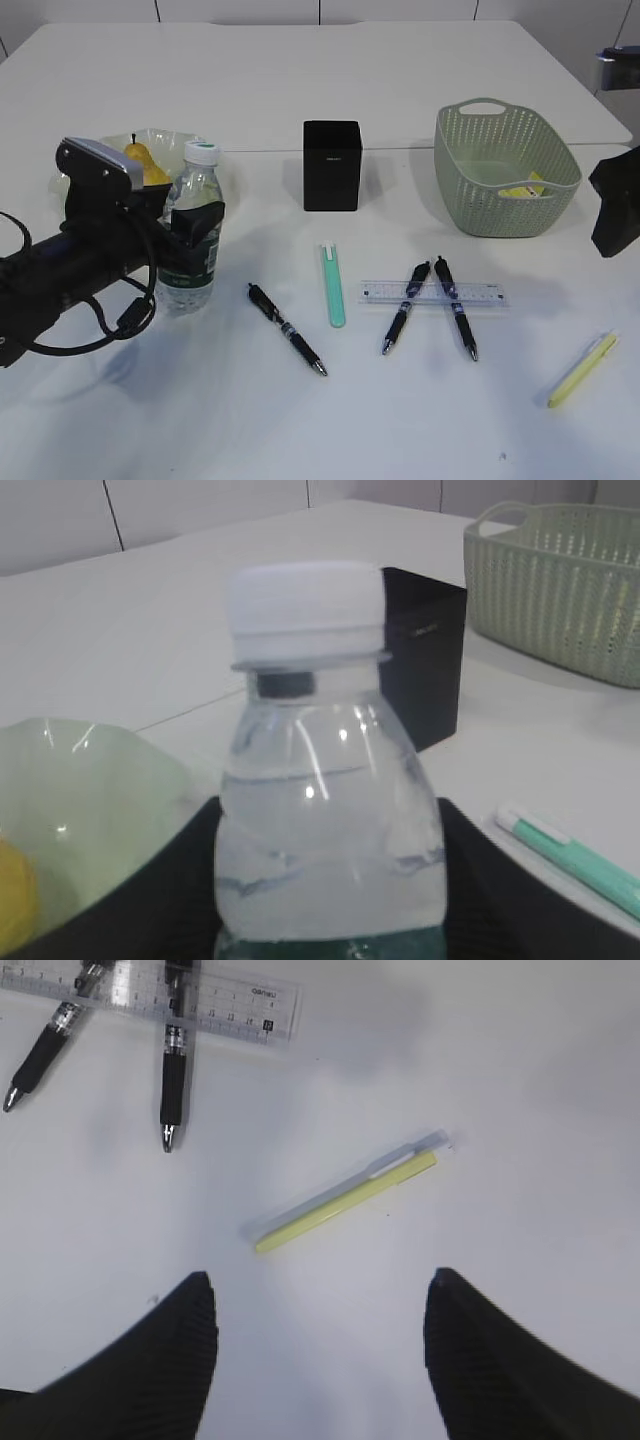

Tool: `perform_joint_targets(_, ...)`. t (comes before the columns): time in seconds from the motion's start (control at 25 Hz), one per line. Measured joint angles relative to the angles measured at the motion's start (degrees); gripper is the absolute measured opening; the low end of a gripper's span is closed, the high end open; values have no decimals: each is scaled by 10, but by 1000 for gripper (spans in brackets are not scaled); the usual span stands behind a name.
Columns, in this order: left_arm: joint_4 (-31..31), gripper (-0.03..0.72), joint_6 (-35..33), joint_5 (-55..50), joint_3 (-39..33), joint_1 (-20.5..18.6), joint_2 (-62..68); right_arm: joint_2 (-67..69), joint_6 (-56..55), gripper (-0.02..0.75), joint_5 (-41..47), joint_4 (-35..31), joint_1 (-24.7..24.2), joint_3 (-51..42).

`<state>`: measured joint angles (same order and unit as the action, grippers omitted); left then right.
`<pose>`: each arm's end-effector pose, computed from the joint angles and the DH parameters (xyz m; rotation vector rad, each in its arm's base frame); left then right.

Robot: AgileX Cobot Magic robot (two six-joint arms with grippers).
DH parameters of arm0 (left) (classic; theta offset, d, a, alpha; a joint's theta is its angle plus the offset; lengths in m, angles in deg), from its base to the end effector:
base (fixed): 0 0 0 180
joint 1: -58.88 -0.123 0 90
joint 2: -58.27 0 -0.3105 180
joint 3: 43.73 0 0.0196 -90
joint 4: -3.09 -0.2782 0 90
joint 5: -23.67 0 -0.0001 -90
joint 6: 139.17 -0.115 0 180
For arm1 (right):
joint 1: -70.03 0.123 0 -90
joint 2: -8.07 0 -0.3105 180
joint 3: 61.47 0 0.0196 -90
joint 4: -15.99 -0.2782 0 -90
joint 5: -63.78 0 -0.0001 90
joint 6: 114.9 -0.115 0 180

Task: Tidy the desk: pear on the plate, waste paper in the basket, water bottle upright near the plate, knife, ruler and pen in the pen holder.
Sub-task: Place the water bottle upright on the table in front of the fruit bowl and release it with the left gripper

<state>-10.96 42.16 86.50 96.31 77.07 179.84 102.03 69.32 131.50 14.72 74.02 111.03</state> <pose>0.3533 -0.1422 0.1114 0.5095 1.6682 -0.3553 0.3185 0.0246 0.2837 -0.2018 2.9456 0.0309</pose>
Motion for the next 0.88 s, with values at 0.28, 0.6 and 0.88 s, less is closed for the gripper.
perform_joint_targets(0.28, -3, 379, 0, 65, 19, -1, 50, 0, 0, 480, -9, 7, 0, 0)
perform_joint_targets(0.6, 9, 380, 4, 116, 25, -12, 82, 0, 0, 480, -9, 13, 0, 0)
perform_joint_targets(0.88, 15, 421, 5, 117, 26, -23, 83, 0, 0, 480, -11, 19, 0, 0)
